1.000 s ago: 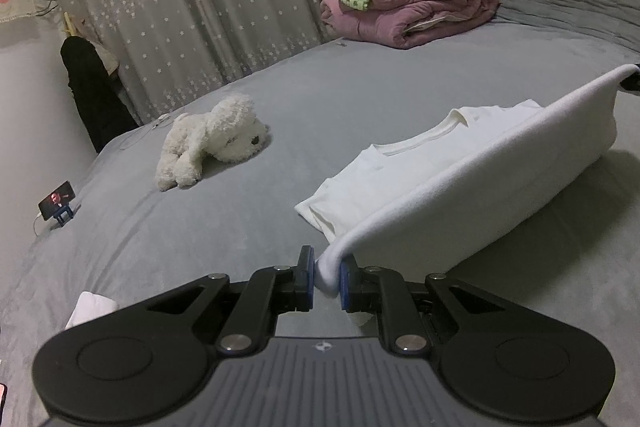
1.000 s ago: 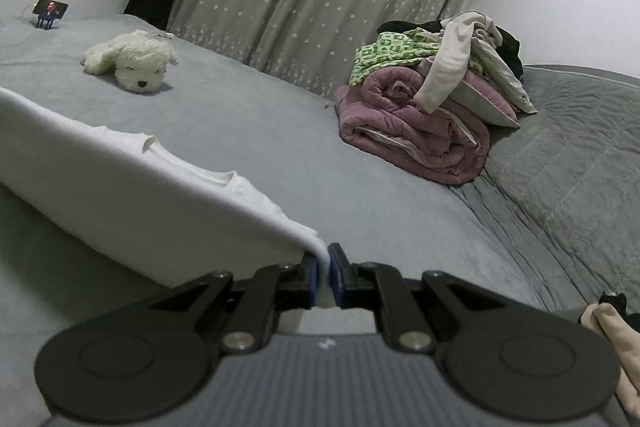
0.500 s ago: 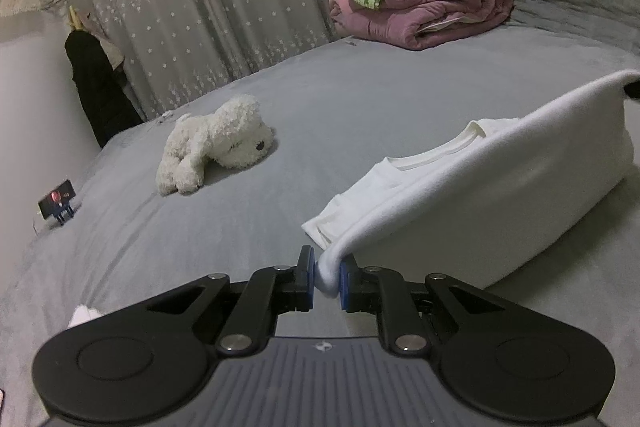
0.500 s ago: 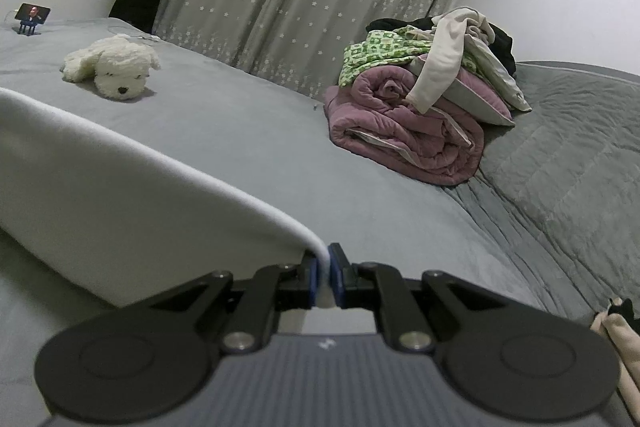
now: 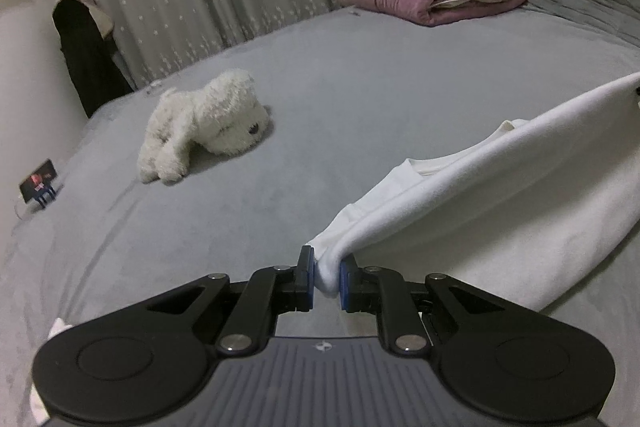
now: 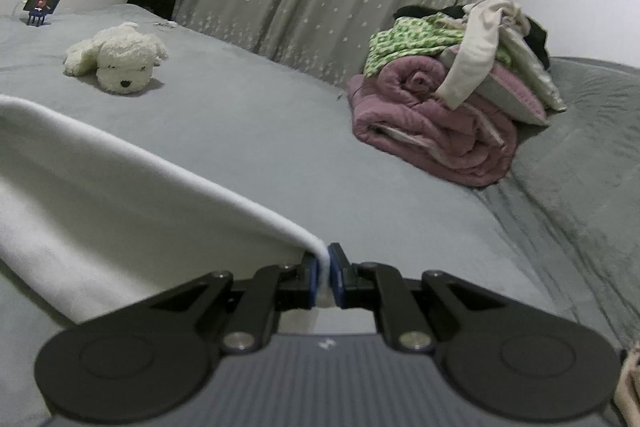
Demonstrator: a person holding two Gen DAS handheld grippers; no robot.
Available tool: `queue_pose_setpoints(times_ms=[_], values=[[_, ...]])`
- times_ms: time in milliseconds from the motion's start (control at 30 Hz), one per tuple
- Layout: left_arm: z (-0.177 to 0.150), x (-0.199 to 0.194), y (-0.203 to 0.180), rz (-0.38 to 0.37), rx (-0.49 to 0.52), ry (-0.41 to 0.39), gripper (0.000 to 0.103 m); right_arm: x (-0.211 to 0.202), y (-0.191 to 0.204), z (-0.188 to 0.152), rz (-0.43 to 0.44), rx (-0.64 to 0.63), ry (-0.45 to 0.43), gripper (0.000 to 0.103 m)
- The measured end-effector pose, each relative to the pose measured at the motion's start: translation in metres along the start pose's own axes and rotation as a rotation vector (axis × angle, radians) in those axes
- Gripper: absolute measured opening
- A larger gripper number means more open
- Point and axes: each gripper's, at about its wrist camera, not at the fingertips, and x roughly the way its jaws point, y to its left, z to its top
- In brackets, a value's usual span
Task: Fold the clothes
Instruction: 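Fold the lifted side over the shirt body with both grippers, then lower the folded side onto the shirt and open both grippers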
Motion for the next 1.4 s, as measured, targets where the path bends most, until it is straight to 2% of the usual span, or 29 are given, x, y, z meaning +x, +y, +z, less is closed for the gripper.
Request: queue_pose_setpoints(times_ms=[300, 500, 633, 867, 1000, 1133, 1233, 1400], values=[[0.015, 0.046, 0.013, -0.066, -0.102, 0.074, 0.014, 0.058, -0.005, 0.012, 0.088, 0.032, 0.086, 0.008], [0.011, 0.076, 0.022, -0.063, -0.169, 0.114, 0.014, 0.088, -0.004, 0.002, 0.125, 0.077, 0.13, 0.008], [0.005, 0.083, 0.03, -0.113, -0.232, 0.114, 0.014, 0.101, 0.0, -0.003, 0.132, 0.086, 0.132, 0.008], [0.0, 0.088, 0.057, -0.242, -0.417, 0.077, 0.014, 0.115, -0.007, -0.012, 0.175, 0.139, 0.153, 0.009], [-0.002, 0.088, 0.064, -0.31, -0.488, 0.052, 0.014, 0.117, -0.029, -0.016, 0.268, 0.226, 0.153, 0.015], [0.001, 0.097, 0.067, -0.333, -0.531, 0.065, 0.014, 0.124, -0.055, -0.022, 0.366, 0.372, 0.164, 0.022], [0.003, 0.105, 0.063, -0.331, -0.532, 0.08, 0.014, 0.131, -0.067, -0.028, 0.394, 0.429, 0.183, 0.029], [0.0, 0.112, 0.065, -0.362, -0.562, 0.085, 0.01, 0.141, -0.079, -0.039, 0.446, 0.489, 0.208, 0.024]])
